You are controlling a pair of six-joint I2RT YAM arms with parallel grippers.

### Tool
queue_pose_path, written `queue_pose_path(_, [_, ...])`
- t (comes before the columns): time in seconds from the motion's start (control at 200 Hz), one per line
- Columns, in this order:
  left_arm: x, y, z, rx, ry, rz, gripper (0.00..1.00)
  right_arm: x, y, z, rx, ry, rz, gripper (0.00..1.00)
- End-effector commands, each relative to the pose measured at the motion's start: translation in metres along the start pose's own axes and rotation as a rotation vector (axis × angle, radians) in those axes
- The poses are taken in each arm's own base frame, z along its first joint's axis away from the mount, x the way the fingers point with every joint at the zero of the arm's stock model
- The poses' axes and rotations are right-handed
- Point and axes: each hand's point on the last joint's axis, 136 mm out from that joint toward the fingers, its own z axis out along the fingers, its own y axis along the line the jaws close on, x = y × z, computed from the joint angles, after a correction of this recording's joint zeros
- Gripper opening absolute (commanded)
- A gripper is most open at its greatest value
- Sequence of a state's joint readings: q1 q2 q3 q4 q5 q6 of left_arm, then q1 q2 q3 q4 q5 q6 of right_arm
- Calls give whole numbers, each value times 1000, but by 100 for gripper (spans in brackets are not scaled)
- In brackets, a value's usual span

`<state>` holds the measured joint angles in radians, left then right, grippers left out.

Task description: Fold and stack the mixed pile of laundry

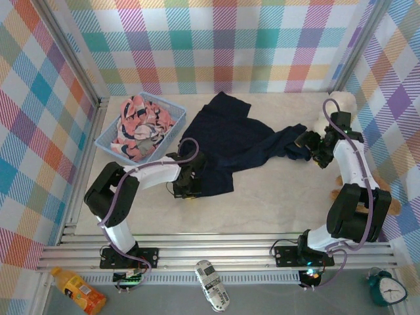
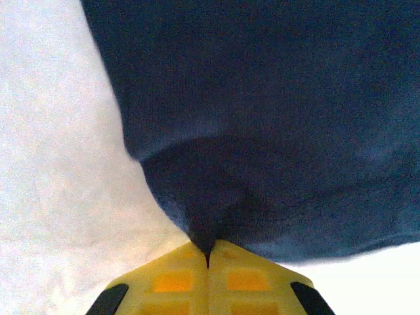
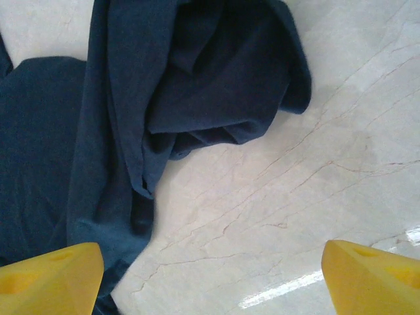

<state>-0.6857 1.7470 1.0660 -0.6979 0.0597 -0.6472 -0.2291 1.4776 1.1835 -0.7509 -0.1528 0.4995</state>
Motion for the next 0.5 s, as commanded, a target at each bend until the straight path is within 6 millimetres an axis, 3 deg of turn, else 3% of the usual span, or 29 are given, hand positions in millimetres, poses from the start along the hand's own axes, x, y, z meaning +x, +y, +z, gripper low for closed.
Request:
queue_pose_path(0.0, [-19,1,-34,18,-109,-68,0,-6,-5,-6,16,-1,-17,87])
queue_pose_path(0.075, [-22,13,-63,48,-153,-112,0,-9,-7,-6,16,-7,-13,86])
queue_pose_path(0.255, [-29,67,-132,135,-250,-252,0,-12,5,3,-48,13,-9,83])
queue_pose_path(0.345, [-31,84,-141,128,-278,-277,0,-19,16,14,-101,32,8,79])
queue_pose_path(0.495, [-37,74,-131,156,-230,-288,0,-32,44,37,-123,67,-24,74])
